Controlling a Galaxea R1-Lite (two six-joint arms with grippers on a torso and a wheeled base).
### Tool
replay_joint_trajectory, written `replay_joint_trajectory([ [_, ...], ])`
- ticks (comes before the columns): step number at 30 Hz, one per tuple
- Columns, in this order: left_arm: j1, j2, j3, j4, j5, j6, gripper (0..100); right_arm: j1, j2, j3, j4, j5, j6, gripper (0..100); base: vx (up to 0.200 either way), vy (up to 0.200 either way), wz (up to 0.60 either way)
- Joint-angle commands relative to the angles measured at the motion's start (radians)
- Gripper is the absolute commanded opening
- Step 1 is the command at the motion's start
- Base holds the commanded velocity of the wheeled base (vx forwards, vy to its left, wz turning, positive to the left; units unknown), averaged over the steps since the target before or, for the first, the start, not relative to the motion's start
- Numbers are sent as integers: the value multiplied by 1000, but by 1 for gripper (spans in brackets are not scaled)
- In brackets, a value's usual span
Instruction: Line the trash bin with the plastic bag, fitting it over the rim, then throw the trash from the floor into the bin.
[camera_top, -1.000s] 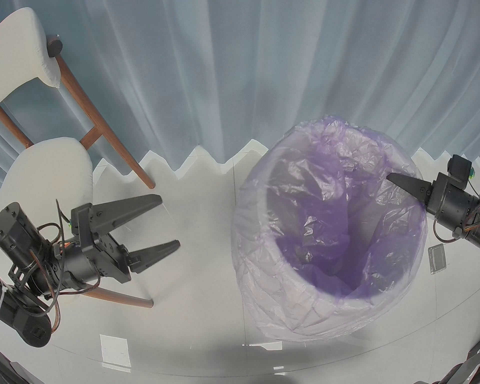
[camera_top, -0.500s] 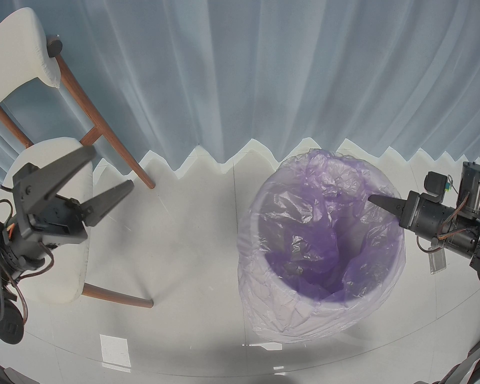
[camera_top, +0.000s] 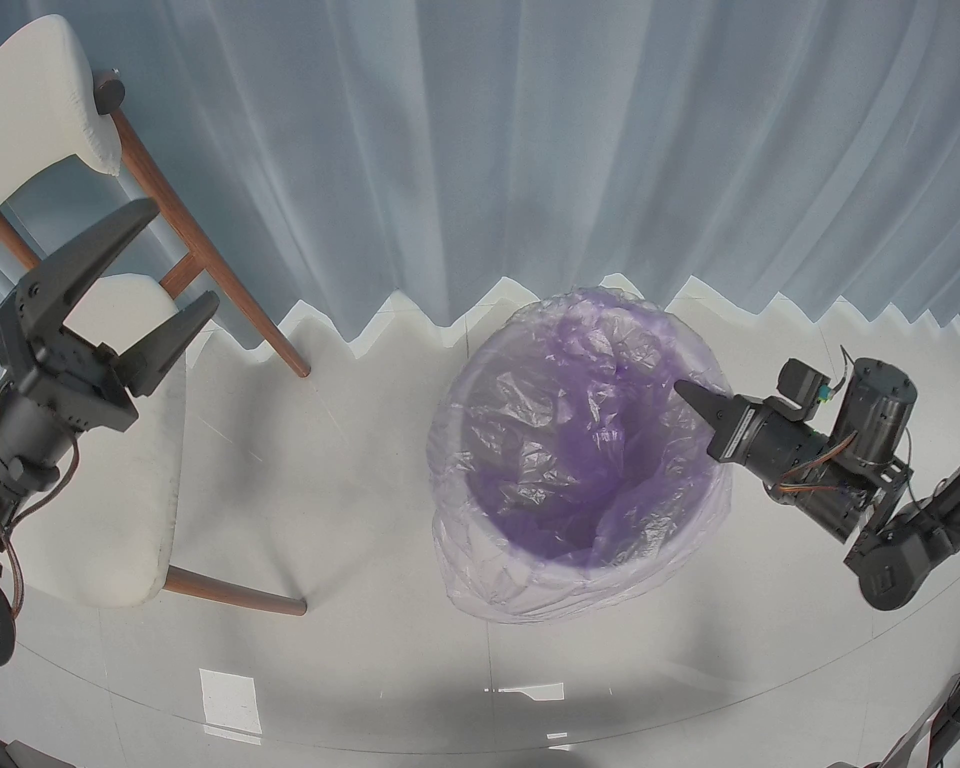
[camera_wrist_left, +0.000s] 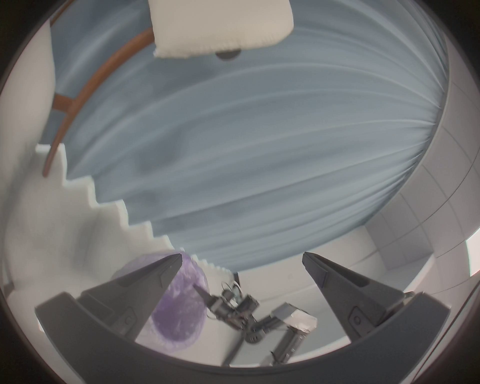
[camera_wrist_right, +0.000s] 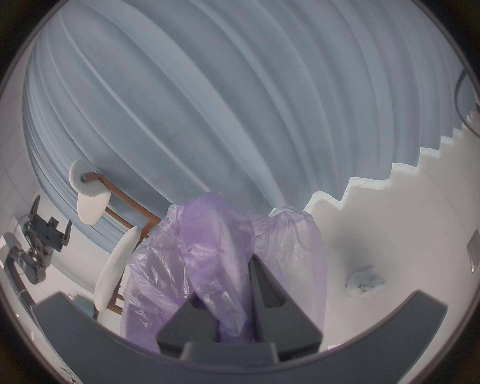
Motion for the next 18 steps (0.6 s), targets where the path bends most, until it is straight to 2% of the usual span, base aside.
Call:
replay_joint_trajectory([
  [1,-45,100,-53,69,133,180,100,45,234,-7,-133,-51,-6,0,0,0,0],
  [3,-84,126,-44,69,168,234,100,49,271,-13,-142,-53,-6,0,0,0,0],
  [6,-134,123,-41,70,187,230,100,52,340,-48,-174,-55,3,0,0,0,0],
  [9,-142,116,-29,67,185,237,100,57,405,-88,-245,-55,31,0,0,0,0],
  [10,-145,94,-15,67,179,238,100,55,446,-122,-291,-55,66,0,0,0,0],
  [13,-147,67,-6,69,162,238,100,51,515,-182,-317,-59,121,0,0,0,0],
  [18,-150,71,11,69,139,238,100,45,593,-251,-346,-70,149,0,0,0,0],
])
